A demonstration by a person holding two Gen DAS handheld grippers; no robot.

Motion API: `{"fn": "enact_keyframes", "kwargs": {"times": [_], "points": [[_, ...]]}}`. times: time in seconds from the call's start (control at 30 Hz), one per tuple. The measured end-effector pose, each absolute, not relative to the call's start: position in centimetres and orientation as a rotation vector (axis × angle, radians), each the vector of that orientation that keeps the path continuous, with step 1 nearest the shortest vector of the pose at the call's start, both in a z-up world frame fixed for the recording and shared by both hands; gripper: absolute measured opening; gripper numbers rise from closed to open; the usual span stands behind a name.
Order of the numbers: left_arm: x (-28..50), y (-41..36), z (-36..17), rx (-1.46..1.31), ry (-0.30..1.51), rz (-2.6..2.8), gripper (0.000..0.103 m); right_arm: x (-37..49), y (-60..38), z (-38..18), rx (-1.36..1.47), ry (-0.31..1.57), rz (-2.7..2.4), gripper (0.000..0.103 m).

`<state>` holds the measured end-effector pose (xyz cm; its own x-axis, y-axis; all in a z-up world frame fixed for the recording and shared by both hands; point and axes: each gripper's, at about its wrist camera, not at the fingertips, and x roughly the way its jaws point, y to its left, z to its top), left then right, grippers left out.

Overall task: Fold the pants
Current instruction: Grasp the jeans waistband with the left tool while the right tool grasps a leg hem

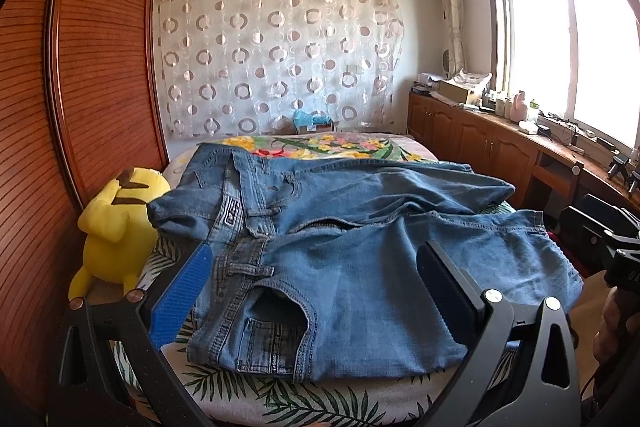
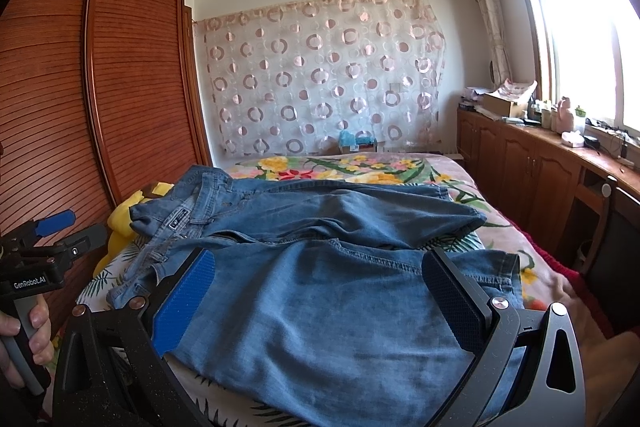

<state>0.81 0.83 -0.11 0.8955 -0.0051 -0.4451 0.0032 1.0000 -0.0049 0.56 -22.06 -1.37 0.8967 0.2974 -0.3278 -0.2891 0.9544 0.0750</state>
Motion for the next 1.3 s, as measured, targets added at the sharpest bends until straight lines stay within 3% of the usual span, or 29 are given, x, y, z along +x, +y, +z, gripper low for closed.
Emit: {"fn": "enact_keyframes", "kwargs": {"times": [0.67, 1.17, 1.3], "points": [[3.0, 3.6, -5.6, -0.010, 0.594, 0.021, 0.102, 3.6, -23.7, -3.6, -0.015, 0.468, 0.211, 0.103], [3.5, 10.2, -9.6, -0.103, 0.679, 0.041, 0.102, 4.7, -22.9, -5.0, -0.092, 0.650, 0.208, 0.103], [3.4, 12.0, -10.6, -0.132, 0.709, 0.055, 0.093, 4.3, -22.8, -4.4, -0.102, 0.684, 0.202, 0.103]]}}
